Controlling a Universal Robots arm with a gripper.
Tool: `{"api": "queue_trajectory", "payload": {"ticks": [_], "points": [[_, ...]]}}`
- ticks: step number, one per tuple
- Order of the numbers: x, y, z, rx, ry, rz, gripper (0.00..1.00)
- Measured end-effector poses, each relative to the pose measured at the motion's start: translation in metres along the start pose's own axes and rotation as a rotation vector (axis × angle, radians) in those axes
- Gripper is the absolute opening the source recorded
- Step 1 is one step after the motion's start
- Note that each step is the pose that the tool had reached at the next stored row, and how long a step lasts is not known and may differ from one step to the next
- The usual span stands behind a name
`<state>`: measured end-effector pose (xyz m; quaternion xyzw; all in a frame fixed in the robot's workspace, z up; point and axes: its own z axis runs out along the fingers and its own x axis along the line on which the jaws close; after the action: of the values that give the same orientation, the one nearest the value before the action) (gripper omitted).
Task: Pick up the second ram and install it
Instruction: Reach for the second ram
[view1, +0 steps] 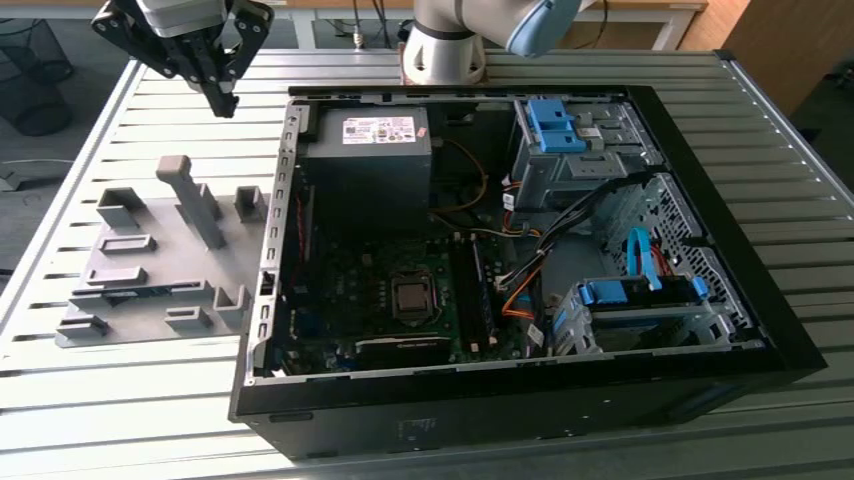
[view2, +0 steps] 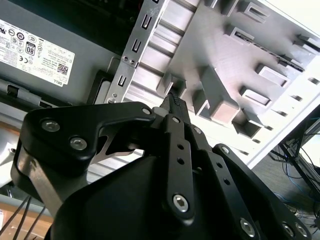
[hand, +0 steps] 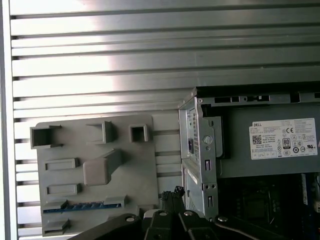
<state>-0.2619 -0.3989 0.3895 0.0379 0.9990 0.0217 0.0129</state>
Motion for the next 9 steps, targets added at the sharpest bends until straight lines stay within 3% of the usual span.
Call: {"api": "queue_trajectory", "payload": {"ticks": [9], "points": [[0.0046, -0.0004, 0.0001, 0.0000, 0.0000, 0.000, 0.11]]}}
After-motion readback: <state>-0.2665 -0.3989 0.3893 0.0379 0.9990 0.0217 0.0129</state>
